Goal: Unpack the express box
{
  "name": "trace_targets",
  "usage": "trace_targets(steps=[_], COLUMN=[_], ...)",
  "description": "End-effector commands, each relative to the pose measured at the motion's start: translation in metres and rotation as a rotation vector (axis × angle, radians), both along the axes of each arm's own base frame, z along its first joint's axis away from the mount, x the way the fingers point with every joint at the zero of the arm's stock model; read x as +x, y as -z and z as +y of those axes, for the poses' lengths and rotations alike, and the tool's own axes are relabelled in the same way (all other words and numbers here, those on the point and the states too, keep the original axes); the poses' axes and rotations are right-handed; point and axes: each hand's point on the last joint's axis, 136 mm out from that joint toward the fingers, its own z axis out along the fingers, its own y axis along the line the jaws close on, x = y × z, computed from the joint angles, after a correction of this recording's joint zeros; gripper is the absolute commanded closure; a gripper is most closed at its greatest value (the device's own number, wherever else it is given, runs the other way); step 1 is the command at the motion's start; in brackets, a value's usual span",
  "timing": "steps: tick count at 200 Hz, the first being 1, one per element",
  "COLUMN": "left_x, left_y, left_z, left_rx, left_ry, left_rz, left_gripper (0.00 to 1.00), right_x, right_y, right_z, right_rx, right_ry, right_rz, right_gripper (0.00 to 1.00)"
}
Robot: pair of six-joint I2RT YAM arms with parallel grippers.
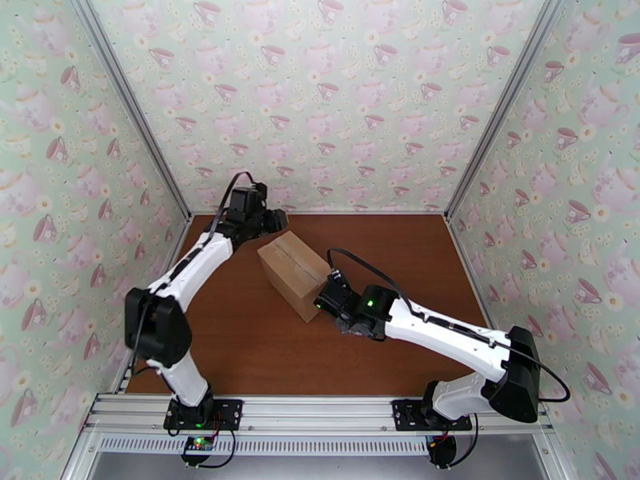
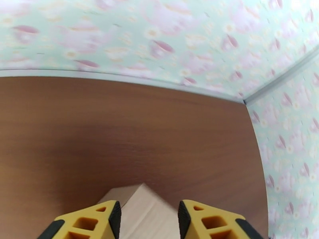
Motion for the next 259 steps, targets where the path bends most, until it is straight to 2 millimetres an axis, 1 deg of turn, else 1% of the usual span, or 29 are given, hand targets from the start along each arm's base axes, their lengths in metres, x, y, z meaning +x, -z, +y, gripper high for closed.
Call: trace_targets(steps=[1, 14, 25, 43, 53, 55, 56, 59, 67, 75, 91, 114, 116, 117, 121, 135, 151, 189, 216, 232, 259], left_x=[-0.047, -0.072, -0.094, -0.128, -0.144, -0.146, -0.149, -0.155, -0.165, -0.174, -0.184, -0.191, -0.191, -0.191, -0.191, -0.192, -0.191, -0.190, -0.189, -0.189, -0.187], left_y=[0.004, 0.012, 0.023, 0.042, 0.054, 0.052, 0.058, 0.067, 0.078, 0.086, 0.099, 0.112, 0.113, 0.113, 0.114, 0.121, 0.123, 0.132, 0.136, 0.135, 0.135], left_z=[0.025, 0.029, 0.029, 0.034, 0.032, 0.031, 0.031, 0.031, 0.027, 0.017, 0.001, -0.022, -0.024, -0.025, -0.029, -0.039, -0.054, -0.070, -0.075, -0.079, -0.078], left_rx=[-0.013, -0.022, -0.011, 0.030, 0.021, 0.013, 0.017, 0.017, 0.000, -0.026, -0.067, -0.091, -0.090, -0.091, -0.091, -0.093, -0.112, -0.093, -0.097, -0.108, -0.101], left_ry=[-0.107, -0.127, -0.122, -0.146, -0.142, -0.139, -0.139, -0.138, -0.128, -0.086, -0.046, 0.001, 0.005, 0.008, 0.015, 0.026, 0.057, 0.078, 0.077, 0.081, 0.073], left_rz=[0.049, 0.069, 0.095, 0.148, 0.175, 0.172, 0.184, 0.205, 0.228, 0.240, 0.262, 0.285, 0.286, 0.286, 0.285, 0.288, 0.284, 0.301, 0.306, 0.300, 0.298], left_gripper=[0.57, 0.58, 0.59, 0.60, 0.61, 0.61, 0.61, 0.61, 0.61, 0.61, 0.61, 0.61, 0.61, 0.61, 0.62, 0.62, 0.62, 0.63, 0.63, 0.63, 0.63], right_x=[0.002, 0.002, 0.001, 0.000, -0.001, -0.001, -0.001, -0.001, -0.001, -0.001, -0.001, 0.000, -0.001, 0.000, -0.001, -0.001, -0.001, -0.002, -0.002, -0.002, -0.002], right_y=[-0.007, -0.008, -0.007, -0.006, -0.005, -0.005, -0.005, -0.005, -0.003, -0.004, -0.002, -0.002, -0.002, -0.005, -0.001, -0.002, -0.002, 0.000, 0.000, -0.001, -0.004], right_z=[0.001, 0.000, -0.001, -0.002, -0.003, -0.003, -0.004, -0.004, -0.006, -0.006, -0.006, -0.004, -0.004, -0.002, -0.003, -0.003, -0.002, 0.000, 0.002, 0.003, 0.007], right_rx=[0.043, 0.045, 0.044, 0.033, 0.028, 0.027, 0.026, 0.023, 0.010, 0.004, -0.012, -0.032, -0.033, -0.025, -0.037, -0.054, -0.065, -0.081, -0.104, -0.118, -0.113], right_ry=[0.012, 0.012, 0.011, 0.012, 0.011, 0.011, 0.012, 0.013, 0.013, 0.015, 0.013, 0.008, 0.007, 0.007, 0.006, 0.001, 0.000, -0.003, -0.016, -0.021, -0.033], right_rz=[-0.037, -0.039, -0.037, -0.031, -0.029, -0.030, -0.030, -0.030, -0.029, -0.032, -0.031, -0.035, -0.035, -0.040, -0.036, -0.041, -0.044, -0.048, -0.054, -0.062, -0.069], right_gripper=[1.00, 1.00, 1.00, 1.00, 1.00, 1.00, 1.00, 1.00, 1.00, 1.00, 1.00, 1.00, 1.00, 1.00, 1.00, 1.00, 1.00, 1.00, 1.00, 1.00, 1.00])
